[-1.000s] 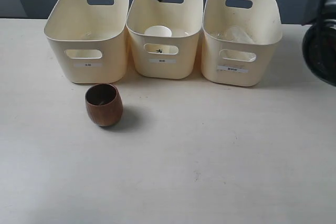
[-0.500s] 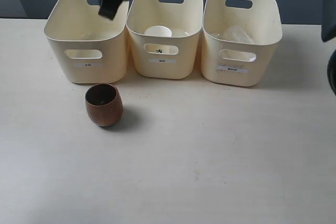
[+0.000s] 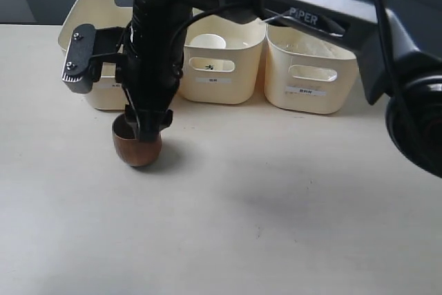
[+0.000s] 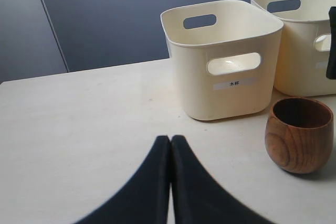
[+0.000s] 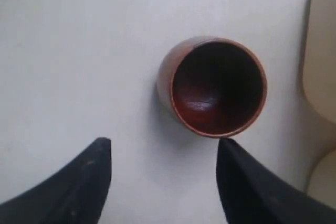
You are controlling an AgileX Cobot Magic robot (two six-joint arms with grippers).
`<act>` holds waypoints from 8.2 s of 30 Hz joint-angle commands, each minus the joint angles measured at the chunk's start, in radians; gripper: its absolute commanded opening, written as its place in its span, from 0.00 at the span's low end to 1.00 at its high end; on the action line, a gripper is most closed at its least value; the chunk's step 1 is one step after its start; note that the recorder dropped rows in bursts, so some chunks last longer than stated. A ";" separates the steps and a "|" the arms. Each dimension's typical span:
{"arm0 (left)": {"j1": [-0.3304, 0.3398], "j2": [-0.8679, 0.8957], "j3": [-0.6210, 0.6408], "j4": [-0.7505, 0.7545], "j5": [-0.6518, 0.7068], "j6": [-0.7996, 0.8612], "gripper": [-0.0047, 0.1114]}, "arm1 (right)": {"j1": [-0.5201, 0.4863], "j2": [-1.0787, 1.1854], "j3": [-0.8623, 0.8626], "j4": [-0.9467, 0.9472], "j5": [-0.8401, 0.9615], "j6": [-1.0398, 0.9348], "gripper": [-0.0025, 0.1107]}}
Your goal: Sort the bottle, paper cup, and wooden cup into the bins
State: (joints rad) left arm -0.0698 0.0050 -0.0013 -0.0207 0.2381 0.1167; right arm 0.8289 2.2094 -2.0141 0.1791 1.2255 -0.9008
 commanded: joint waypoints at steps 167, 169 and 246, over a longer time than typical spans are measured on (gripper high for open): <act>-0.004 -0.005 0.001 -0.001 0.000 -0.002 0.04 | -0.137 0.378 -0.683 0.003 -0.425 0.381 0.32; -0.004 -0.005 0.001 -0.001 0.000 -0.002 0.04 | -0.130 0.356 -0.683 -0.014 -0.387 0.374 0.29; -0.004 -0.005 0.001 -0.001 0.000 -0.002 0.04 | 0.311 -1.258 0.475 -0.888 -0.004 1.020 0.01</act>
State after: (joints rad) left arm -0.0698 0.0050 -0.0013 -0.0207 0.2381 0.1167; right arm 1.1380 0.9855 -1.6105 -0.6883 1.2235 0.0762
